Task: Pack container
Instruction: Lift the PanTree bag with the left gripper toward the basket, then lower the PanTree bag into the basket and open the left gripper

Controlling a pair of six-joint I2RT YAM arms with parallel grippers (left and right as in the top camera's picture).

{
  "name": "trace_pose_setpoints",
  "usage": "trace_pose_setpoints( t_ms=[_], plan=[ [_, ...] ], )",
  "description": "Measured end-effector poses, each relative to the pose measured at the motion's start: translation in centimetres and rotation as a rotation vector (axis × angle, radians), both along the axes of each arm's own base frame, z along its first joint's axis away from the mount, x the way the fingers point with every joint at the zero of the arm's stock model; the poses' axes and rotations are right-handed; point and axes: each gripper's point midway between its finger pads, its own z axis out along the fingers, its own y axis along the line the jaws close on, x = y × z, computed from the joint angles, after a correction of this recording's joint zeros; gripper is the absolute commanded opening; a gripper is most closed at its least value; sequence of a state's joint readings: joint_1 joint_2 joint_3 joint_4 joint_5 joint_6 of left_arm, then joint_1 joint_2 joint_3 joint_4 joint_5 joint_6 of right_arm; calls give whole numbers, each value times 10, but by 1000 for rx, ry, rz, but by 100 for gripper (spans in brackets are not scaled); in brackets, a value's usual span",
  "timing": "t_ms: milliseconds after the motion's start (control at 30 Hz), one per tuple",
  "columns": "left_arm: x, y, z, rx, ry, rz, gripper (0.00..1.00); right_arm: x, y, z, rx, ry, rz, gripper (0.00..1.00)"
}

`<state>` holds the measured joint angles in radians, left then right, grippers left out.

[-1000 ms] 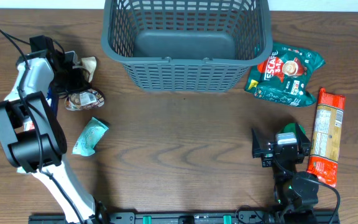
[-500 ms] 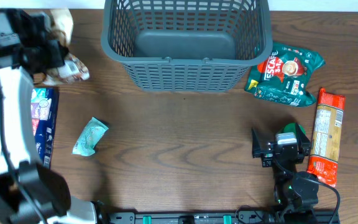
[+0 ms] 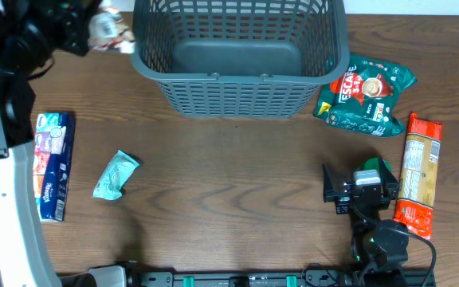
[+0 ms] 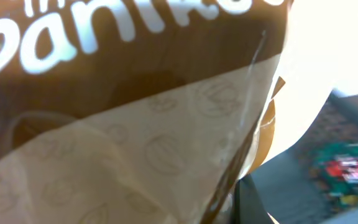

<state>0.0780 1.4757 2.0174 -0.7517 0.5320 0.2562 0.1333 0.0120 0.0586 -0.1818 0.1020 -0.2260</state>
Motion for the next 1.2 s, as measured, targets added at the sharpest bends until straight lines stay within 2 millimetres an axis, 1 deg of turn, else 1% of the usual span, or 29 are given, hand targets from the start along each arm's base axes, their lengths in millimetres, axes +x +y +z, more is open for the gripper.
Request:
trace_pose_setpoints(
  t_ms=[67, 100, 133, 200, 300, 433, 533, 600, 700, 800, 867, 933, 1067, 1200],
  plan=[
    [-3, -24, 11, -8, -35, -102, 6, 0, 0, 0, 0, 0, 0, 99],
    [-2, -35, 12, -14, -43, -148, 6, 0, 0, 0, 0, 0, 0, 99],
    [-1, -47, 11, -23, -45, -201, 6, 0, 0, 0, 0, 0, 0, 99],
    [6, -66, 2, -35, -27, -287, 6, 0, 0, 0, 0, 0, 0, 99],
    [23, -95, -27, -51, 36, -400, 6, 0, 0, 0, 0, 0, 0, 99],
    [47, -128, -73, -48, 125, -490, 6, 0, 0, 0, 0, 0, 0, 99],
    [60, -147, -103, -35, 180, -521, 6, 0, 0, 0, 0, 0, 0, 99],
    [65, -157, -118, -20, 210, -520, 6, 0, 0, 0, 0, 0, 0, 99],
    [72, -166, -136, 14, 246, -487, 6, 0, 0, 0, 0, 0, 0, 99],
    [80, -168, -155, 47, 296, -414, 6, 0, 0, 0, 0, 0, 0, 99],
    [87, -164, -166, 56, 333, -356, 6, 0, 0, 0, 0, 0, 0, 99],
    [96, -157, -180, 59, 375, -284, 6, 0, 0, 0, 0, 0, 0, 99],
    [110, -145, -202, 59, 434, -174, 6, 0, 0, 0, 0, 0, 0, 99],
    [117, -136, -225, 52, 504, -91, 6, 0, 0, 0, 0, 0, 0, 99]
  ],
)
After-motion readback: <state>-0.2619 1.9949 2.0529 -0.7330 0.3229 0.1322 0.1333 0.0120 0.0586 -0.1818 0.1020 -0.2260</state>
